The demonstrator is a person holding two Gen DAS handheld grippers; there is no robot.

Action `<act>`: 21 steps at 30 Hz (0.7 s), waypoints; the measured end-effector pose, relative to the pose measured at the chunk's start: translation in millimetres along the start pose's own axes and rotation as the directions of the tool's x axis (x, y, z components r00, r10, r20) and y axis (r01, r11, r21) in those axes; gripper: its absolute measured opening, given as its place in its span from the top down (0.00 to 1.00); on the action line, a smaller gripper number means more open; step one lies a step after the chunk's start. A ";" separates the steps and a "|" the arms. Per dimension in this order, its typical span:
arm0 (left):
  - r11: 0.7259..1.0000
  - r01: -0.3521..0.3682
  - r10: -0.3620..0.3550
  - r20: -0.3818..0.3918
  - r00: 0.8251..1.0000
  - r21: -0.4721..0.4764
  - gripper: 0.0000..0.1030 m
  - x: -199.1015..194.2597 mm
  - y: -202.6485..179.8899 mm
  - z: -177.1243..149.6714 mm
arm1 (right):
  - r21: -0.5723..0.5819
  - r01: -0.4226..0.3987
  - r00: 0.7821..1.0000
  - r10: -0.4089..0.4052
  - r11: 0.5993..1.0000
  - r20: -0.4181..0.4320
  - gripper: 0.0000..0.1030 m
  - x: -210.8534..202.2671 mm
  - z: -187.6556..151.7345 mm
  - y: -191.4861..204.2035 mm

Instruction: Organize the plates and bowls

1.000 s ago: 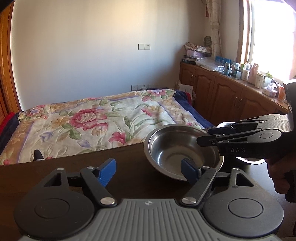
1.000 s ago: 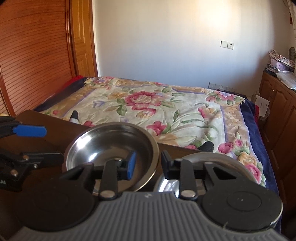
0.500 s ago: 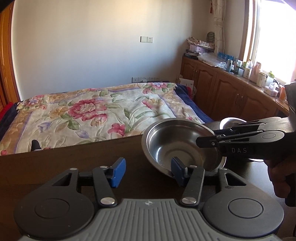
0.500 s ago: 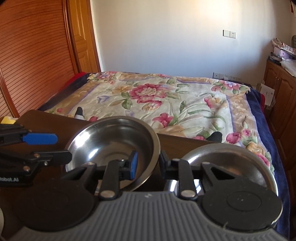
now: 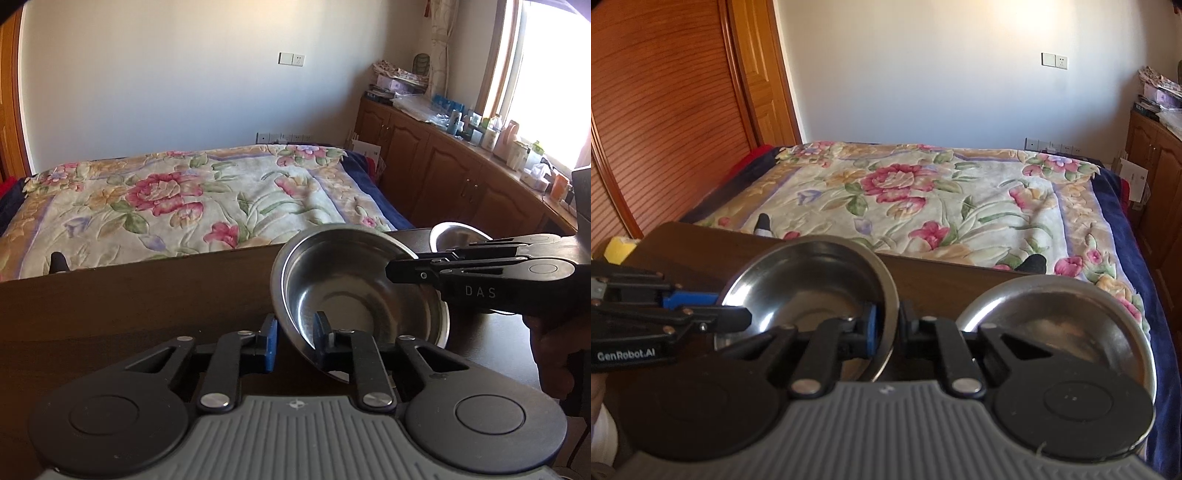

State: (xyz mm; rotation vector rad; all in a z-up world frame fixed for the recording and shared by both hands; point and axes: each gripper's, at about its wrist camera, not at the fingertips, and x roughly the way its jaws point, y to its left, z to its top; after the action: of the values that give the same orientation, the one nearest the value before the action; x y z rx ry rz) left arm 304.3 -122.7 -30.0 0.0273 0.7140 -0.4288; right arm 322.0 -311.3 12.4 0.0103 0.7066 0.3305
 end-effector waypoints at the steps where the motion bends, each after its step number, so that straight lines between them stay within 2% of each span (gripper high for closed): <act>1: 1.000 -0.003 0.003 0.005 1.000 0.005 0.82 -2.7 -1.5 0.4 | -0.001 0.001 1.000 -0.001 1.000 0.006 0.87 -2.5 0.2 0.6; 7: 0.998 -0.036 0.033 0.060 0.998 0.059 0.82 -22.0 -13.8 3.1 | -0.008 0.008 0.999 -0.007 1.000 0.051 0.87 -20.8 6.7 6.9; 21: 0.997 -0.018 0.009 0.124 0.992 0.070 0.82 -63.7 -21.8 7.1 | -0.025 0.032 0.992 -0.028 0.999 0.125 0.87 -60.4 13.0 14.3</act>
State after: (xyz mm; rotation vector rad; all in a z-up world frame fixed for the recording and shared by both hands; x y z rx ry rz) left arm 257.4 -120.2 18.7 0.0722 0.5764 -0.4386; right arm 283.2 -314.6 62.4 -0.0049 0.5782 0.3078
